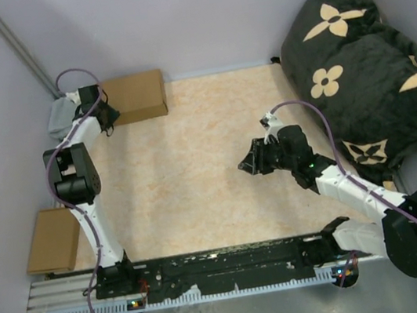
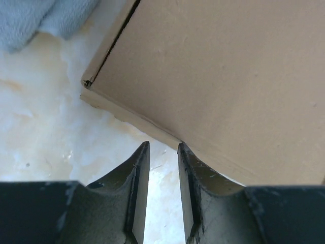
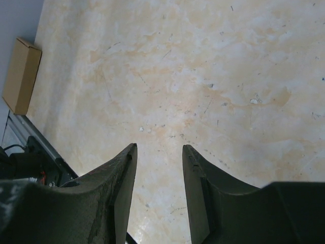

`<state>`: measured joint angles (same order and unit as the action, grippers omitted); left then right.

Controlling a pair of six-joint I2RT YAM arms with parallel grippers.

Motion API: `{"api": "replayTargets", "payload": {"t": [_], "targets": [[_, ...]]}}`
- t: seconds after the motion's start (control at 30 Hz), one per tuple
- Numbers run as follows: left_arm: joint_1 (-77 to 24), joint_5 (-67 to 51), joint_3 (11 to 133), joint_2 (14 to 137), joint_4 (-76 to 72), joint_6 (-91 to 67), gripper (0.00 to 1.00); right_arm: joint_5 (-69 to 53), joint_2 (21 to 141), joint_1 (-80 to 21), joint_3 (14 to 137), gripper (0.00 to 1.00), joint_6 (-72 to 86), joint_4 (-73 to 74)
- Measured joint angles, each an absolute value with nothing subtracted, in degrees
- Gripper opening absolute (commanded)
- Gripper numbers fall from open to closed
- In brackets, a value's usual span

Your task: Fold the paper box

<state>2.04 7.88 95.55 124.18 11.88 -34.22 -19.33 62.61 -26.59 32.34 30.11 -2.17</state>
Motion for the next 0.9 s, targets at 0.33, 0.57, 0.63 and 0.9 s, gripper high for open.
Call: {"api": "replayTargets", "payload": {"t": [0.33,0.57,0.63,0.9], "targets": [[1.5,1.8,84.8,116.1,7.3,-37.8,0.41,-18.9,62.5,-26.6,32.2,0.44,29.8,-1.4],[-5.8,-2.3,60.6,94.9,3.4,-38.5,0.86,-16.6,62.5,-26.6,34.3,0.99,27.4,2.2],[-9.2,-4.4,58.0,89.6,3.1,-37.3,0.99,-15.0,62.7,-26.6,35.8,0.99,26.5,3.3],[-12.0,-13.4,51.2,73.9,10.6,-29.6,1.00,-7.3,65.7,-26.6,41.3,0.99,23.8,7.9]]}}
